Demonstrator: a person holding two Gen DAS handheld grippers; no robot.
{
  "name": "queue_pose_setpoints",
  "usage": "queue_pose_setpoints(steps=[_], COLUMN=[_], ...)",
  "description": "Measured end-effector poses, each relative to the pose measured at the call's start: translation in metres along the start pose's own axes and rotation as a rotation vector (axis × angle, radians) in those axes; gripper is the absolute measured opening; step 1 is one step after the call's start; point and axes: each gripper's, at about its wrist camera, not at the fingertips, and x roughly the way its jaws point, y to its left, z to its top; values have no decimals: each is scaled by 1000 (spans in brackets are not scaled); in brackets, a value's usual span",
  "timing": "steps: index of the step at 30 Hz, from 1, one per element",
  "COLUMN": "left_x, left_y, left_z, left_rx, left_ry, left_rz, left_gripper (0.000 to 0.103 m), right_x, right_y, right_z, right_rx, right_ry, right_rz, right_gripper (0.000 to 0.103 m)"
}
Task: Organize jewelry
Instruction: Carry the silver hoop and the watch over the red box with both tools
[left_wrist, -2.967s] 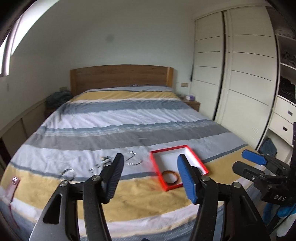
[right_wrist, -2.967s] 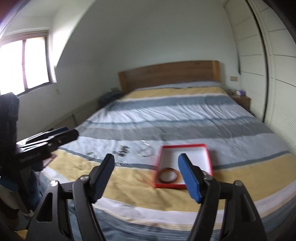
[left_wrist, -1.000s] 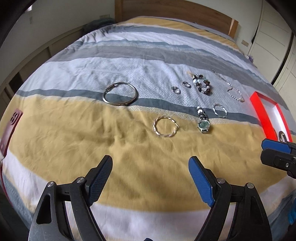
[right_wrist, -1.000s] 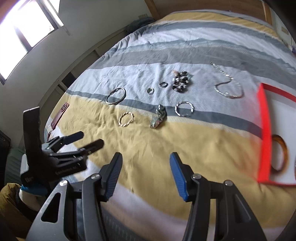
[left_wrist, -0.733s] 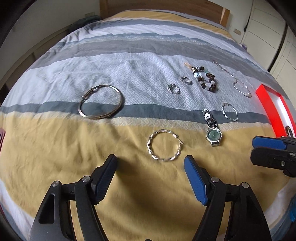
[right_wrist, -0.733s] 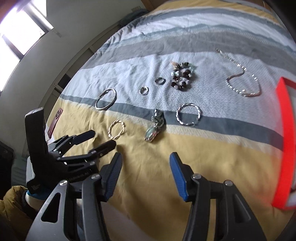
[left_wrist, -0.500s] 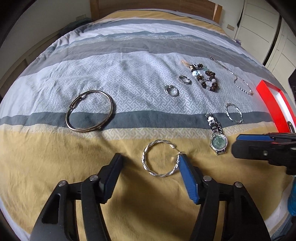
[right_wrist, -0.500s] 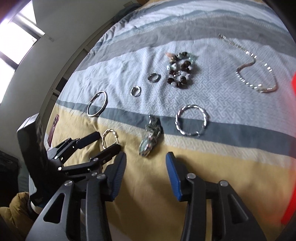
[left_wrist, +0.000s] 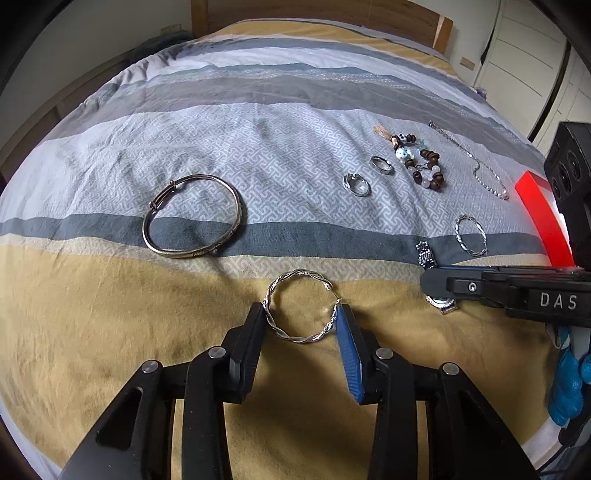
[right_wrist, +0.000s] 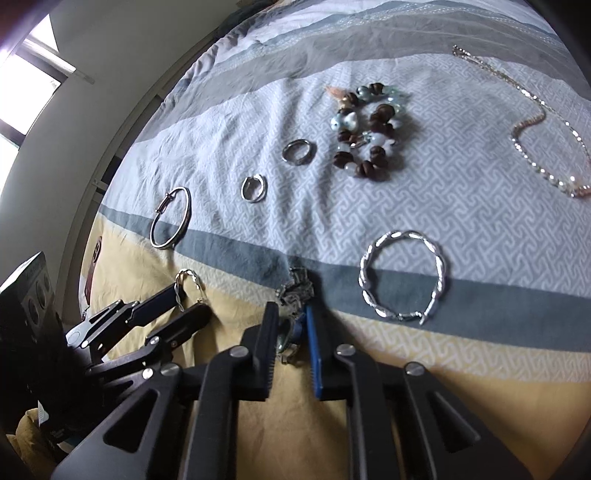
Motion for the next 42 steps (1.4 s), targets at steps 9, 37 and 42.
queue_pose_setpoints(steps=[9, 37, 42], left_x=[-26, -115, -99], left_y=[-3, -154, -216], left_z=[-9, -15, 1], left_rx=[-36, 88, 168], left_ry=[-10, -132, -119], left_rz=[11, -104, -157], left_gripper=[38, 38, 38], right_x=[-37, -244, -277], right_y=[9, -52, -102], right_z=[-18, -105, -111], right_rx=[0, 86, 147], right_ry=[-52, -390, -434], right_rz=[42, -7, -68], right_gripper=[10, 10, 10])
